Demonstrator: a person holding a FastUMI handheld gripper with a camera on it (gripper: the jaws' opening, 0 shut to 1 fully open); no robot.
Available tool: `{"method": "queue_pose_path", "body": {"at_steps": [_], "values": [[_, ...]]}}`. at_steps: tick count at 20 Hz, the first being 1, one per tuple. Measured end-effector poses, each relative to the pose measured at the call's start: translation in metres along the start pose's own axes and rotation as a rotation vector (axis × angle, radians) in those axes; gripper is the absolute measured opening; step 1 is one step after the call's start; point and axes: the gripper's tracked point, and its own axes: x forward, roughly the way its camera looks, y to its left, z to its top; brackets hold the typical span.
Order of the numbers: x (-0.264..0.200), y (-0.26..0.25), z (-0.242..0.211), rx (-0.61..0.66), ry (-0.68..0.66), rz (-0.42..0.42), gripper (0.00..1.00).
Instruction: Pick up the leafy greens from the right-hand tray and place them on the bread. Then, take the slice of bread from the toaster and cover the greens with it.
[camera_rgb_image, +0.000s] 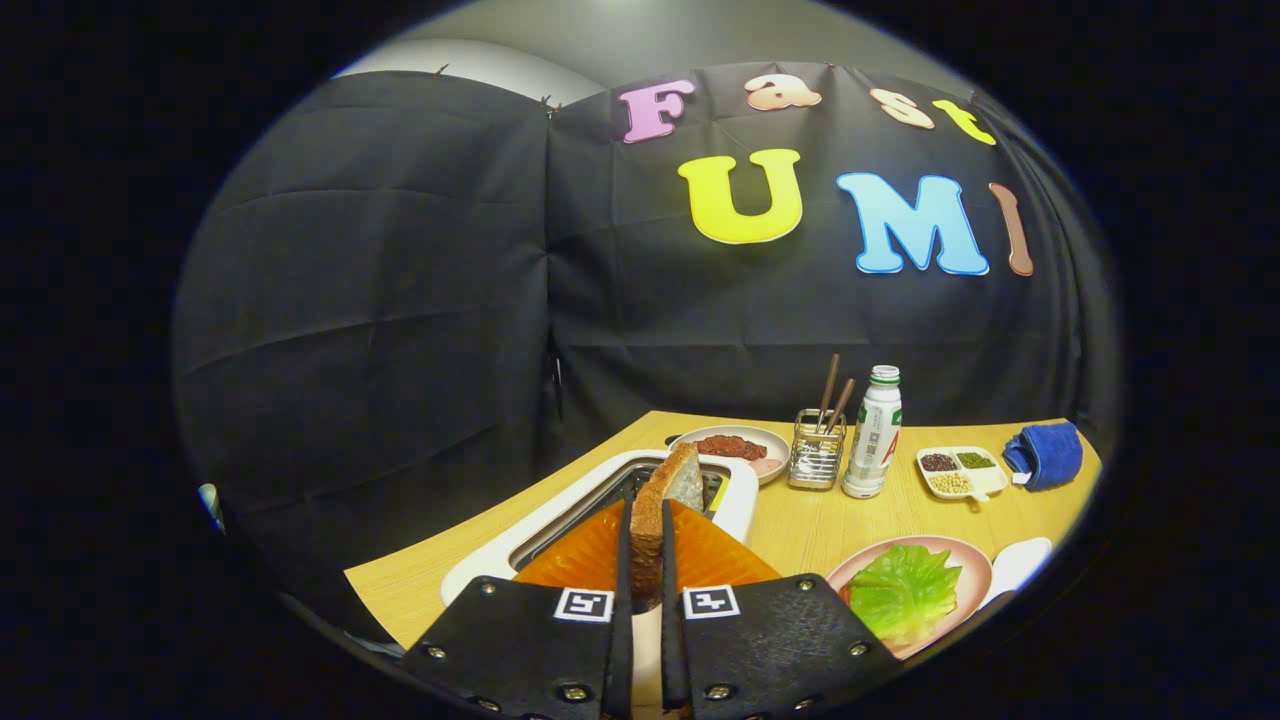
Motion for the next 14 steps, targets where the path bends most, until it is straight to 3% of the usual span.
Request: {"method": "queue_pose_path", "body": {"at_steps": [5, 12, 14], "values": [[-0.006, -0.004, 0.015, 0.069, -0.020, 0.041, 0.11], [-0.045, -0.041, 0.077, 0.208, -0.151, 0.096, 0.11], [-0.057, -0.076, 0.082, 0.219, -0.158, 0.038, 0.11]]}}
